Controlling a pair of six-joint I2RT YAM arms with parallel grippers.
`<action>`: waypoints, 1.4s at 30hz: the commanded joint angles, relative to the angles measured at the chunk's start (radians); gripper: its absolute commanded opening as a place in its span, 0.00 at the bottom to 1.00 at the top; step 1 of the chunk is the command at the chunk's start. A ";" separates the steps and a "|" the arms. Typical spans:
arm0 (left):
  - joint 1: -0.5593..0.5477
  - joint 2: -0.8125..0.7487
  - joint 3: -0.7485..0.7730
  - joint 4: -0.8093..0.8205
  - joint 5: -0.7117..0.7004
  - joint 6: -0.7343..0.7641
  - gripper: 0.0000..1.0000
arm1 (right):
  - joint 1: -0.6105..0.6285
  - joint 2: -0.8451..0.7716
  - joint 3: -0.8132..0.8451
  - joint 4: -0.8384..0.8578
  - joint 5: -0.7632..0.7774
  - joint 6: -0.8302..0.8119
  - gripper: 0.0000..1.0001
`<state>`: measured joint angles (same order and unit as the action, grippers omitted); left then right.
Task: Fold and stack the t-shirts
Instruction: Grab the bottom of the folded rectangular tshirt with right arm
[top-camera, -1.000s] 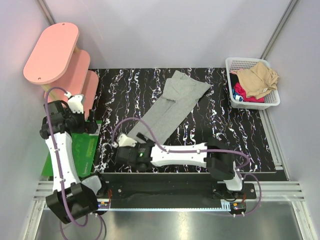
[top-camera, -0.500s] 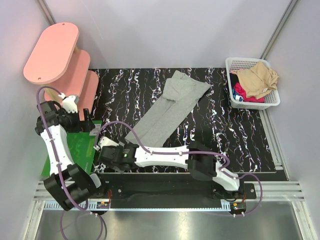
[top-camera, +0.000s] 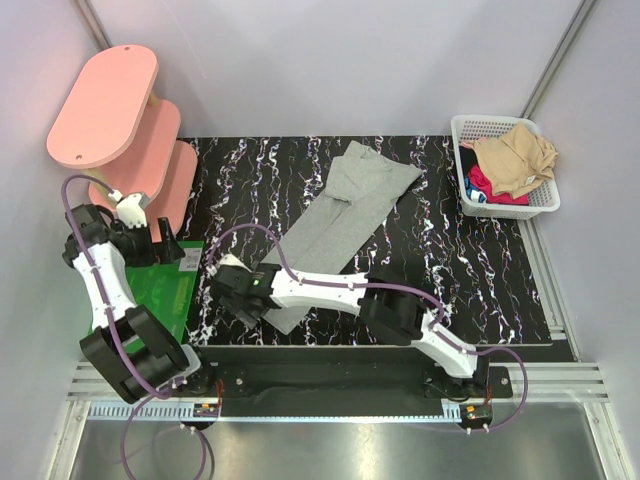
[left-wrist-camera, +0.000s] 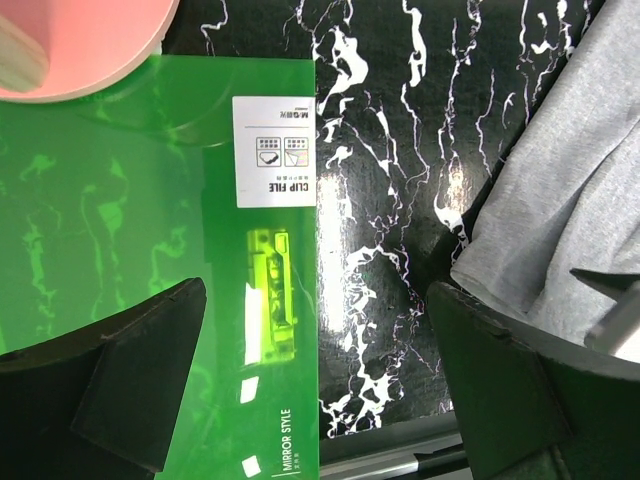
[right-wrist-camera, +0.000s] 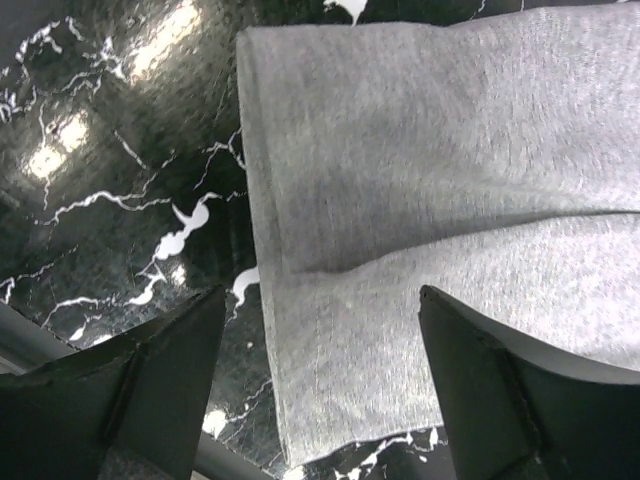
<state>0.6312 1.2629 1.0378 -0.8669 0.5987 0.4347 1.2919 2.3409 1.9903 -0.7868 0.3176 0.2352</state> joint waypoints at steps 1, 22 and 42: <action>0.005 -0.008 0.056 0.032 0.047 0.013 0.99 | -0.020 -0.035 -0.025 0.038 -0.057 0.039 0.84; 0.005 -0.053 0.044 0.025 0.035 0.030 0.99 | -0.020 0.026 -0.125 0.070 -0.057 0.064 0.43; 0.010 -0.042 0.051 0.017 0.041 0.042 0.99 | -0.040 -0.011 -0.148 0.022 -0.164 0.079 0.00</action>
<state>0.6331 1.2293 1.0542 -0.8707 0.6094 0.4595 1.2434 2.3161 1.8767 -0.6724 0.2199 0.3176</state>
